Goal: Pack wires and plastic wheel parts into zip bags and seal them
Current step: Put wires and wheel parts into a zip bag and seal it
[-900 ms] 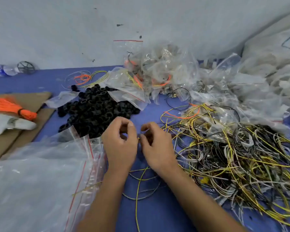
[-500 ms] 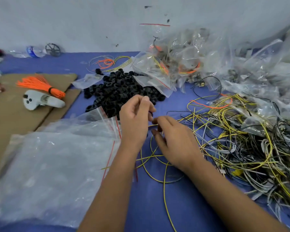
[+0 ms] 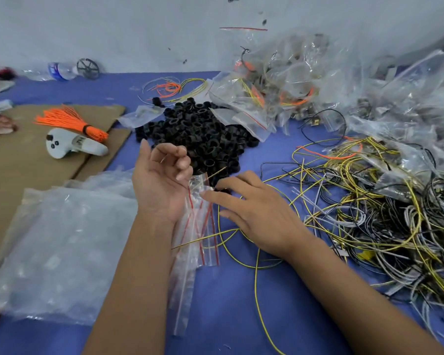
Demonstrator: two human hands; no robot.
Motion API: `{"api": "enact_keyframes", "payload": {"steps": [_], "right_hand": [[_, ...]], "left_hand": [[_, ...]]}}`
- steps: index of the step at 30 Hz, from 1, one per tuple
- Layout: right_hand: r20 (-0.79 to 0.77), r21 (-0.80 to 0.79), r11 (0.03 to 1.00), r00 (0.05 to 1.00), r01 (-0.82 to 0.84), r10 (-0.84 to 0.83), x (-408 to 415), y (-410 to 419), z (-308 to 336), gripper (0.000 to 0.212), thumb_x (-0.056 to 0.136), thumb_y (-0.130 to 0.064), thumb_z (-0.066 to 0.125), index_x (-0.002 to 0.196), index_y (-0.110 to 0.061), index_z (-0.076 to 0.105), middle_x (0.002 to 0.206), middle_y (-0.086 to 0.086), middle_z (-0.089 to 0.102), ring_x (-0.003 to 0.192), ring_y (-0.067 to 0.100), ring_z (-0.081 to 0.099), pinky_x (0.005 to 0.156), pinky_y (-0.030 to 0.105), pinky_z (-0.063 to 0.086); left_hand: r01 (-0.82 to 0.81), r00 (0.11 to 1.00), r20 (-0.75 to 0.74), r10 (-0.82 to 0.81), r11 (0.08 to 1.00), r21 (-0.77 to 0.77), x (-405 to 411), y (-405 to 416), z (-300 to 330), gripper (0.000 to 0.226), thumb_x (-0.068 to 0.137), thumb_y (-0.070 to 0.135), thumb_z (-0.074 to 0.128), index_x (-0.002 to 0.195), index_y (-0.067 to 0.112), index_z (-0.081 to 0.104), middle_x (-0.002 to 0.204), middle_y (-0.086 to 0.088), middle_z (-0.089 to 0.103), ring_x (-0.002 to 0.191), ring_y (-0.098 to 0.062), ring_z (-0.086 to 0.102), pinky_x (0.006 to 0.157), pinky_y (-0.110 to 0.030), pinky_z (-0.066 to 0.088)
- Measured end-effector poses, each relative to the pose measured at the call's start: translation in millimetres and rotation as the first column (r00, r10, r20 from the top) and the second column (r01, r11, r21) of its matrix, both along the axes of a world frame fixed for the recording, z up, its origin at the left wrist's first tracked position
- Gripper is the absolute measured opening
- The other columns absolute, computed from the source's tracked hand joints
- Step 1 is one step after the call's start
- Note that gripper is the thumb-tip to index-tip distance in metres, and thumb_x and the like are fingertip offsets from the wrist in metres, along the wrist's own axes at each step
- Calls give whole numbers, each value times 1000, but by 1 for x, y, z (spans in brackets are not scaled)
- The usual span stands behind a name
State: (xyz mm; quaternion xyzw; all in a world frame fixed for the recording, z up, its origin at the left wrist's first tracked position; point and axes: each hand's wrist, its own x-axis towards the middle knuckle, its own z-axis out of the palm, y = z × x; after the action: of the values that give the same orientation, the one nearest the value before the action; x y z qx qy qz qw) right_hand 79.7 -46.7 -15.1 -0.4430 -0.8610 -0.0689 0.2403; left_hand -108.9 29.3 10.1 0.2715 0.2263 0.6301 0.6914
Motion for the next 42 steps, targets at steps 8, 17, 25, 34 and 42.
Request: {"api": "enact_keyframes", "payload": {"steps": [8,17,25,34,42], "right_hand": [[41,-75,997,999,-17,20,1,6,-6,37,106,-40,45,141,-40,54,145,-1,47,118,30,42,97,36,44],[17,-11,998,998,-61,61,-5,3,-5,61,92,-11,58,141,-46,51,154,-17,40,134,33,34,90,49,44],[32,-124,984,990,-131,136,-19,-3,-5,65,85,0,58,133,-44,62,144,-12,51,130,27,38,96,42,39],[-42,-179,968,985,-175,170,-17,-3,-2,56,86,2,54,129,-31,68,127,-6,58,118,23,44,91,45,44],[-121,-267,937,972,-226,200,-15,-6,4,46,95,-4,47,126,-28,71,127,-1,59,111,24,48,93,46,44]], "left_hand": [[87,979,183,-94,995,45,-7,1,-3,46,93,48,54,82,4,58,87,-13,56,68,-21,46,58,-25,38],[68,988,135,-71,997,29,-6,-3,1,41,94,44,53,82,5,53,87,-13,55,70,-20,45,63,-25,39],[61,992,112,-64,998,32,-4,-4,0,39,95,42,51,83,5,50,88,-12,53,70,-20,45,64,-25,39],[64,992,109,-67,997,33,-3,-4,-1,37,98,39,49,82,5,50,88,-12,53,70,-19,45,65,-25,39],[79,988,129,-82,997,27,-2,0,-3,37,102,35,47,80,6,53,87,-12,55,70,-20,47,64,-25,41]]}}
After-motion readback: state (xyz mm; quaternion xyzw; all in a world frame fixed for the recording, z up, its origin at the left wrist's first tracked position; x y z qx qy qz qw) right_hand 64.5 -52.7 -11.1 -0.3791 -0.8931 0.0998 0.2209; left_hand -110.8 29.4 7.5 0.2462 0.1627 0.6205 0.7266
